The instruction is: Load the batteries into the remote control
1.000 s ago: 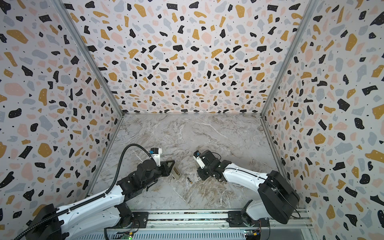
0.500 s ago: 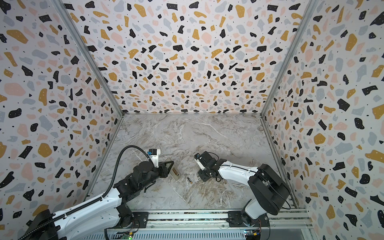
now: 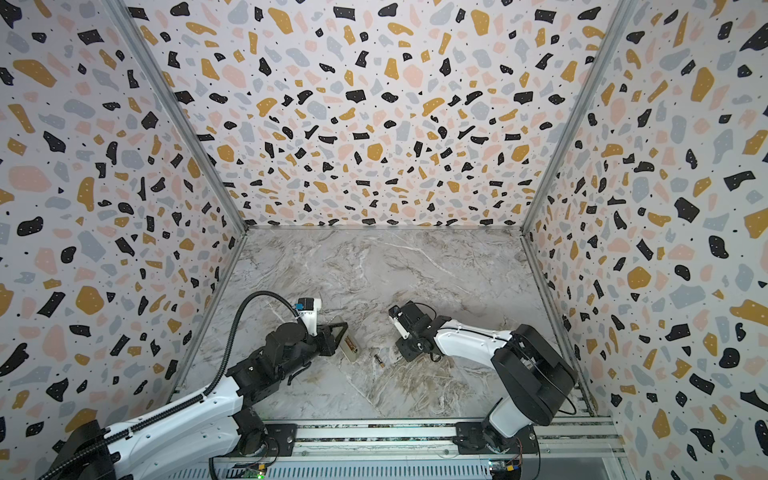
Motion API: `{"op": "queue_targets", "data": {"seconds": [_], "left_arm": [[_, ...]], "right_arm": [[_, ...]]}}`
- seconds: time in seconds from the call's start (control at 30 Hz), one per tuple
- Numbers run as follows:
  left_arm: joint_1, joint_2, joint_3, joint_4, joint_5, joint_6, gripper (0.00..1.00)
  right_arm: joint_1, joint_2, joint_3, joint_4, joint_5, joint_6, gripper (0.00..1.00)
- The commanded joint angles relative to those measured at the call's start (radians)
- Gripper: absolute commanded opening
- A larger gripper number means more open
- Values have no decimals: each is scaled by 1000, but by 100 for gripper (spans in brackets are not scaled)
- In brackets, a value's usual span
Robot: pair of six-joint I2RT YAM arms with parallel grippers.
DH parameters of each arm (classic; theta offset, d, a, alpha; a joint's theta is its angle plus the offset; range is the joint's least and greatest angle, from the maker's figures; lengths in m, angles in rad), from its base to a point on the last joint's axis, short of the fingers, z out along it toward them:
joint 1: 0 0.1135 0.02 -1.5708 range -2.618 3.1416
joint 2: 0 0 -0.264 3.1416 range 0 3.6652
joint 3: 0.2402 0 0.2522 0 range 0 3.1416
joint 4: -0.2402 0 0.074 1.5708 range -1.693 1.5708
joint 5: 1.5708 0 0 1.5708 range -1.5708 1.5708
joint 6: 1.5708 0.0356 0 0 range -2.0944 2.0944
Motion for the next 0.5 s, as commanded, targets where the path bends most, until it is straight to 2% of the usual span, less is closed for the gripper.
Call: {"op": "queue_targets", "data": {"seconds": [0.0,0.1,0.47], "left_arm": [[6,-12,-3,56,8,6,0],[6,-11,-1,56,10,0,0],[8,-32,-14,56,32,-6,0]], "right_arm": [[-5,-10,23,-30,10,0,38],[-7,-29,27,-30,7,1,45],[13,-150,40,-48,-24,2,49]]}}
